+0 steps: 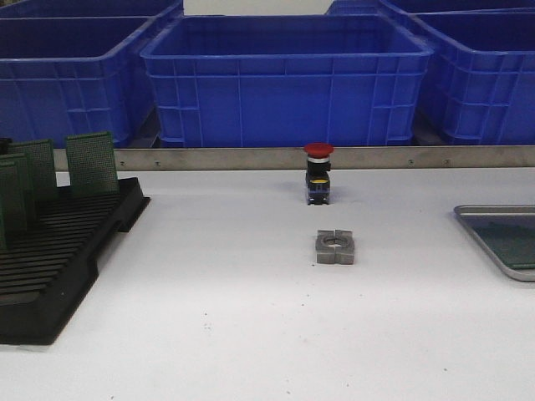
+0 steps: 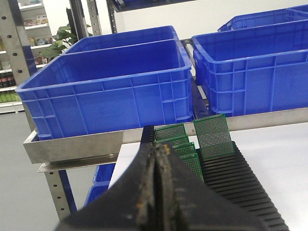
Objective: Place circuit board on tray
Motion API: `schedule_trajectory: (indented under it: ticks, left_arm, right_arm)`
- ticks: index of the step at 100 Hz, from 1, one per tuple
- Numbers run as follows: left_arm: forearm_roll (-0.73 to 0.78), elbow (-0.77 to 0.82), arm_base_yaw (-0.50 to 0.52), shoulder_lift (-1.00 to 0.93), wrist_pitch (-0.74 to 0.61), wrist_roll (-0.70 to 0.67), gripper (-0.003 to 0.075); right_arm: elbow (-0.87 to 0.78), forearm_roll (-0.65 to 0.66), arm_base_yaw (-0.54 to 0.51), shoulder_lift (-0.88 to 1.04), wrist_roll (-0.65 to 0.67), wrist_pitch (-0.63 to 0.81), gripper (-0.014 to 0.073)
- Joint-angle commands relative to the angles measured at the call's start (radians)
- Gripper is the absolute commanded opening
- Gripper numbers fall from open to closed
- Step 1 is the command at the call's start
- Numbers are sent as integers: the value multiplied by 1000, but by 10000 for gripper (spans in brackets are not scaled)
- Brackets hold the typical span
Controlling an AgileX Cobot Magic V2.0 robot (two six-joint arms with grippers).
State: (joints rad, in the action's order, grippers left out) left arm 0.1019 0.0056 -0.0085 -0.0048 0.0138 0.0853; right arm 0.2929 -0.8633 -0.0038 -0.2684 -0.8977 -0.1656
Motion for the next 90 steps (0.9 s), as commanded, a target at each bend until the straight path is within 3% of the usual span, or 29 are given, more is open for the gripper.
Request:
schedule_trajectory:
  ticks: [1,63,74,90]
  left_arm:
    - [-12,39,2,-31,-71,-13,-19]
    - [-12,39,2,-31,-71,-13,-19]
    - [-12,39,2,-31,-71,-13,-19]
    - [-12,39,2,-31,-71,-13,-19]
  right_arm:
    - [27,-15,-1,-8,-6,52,-68]
    - [26,2,-1,-8,8,78,-68]
    - [25,191,-1,7,157,76,-68]
    - [10,610,-1,58,595,96,-68]
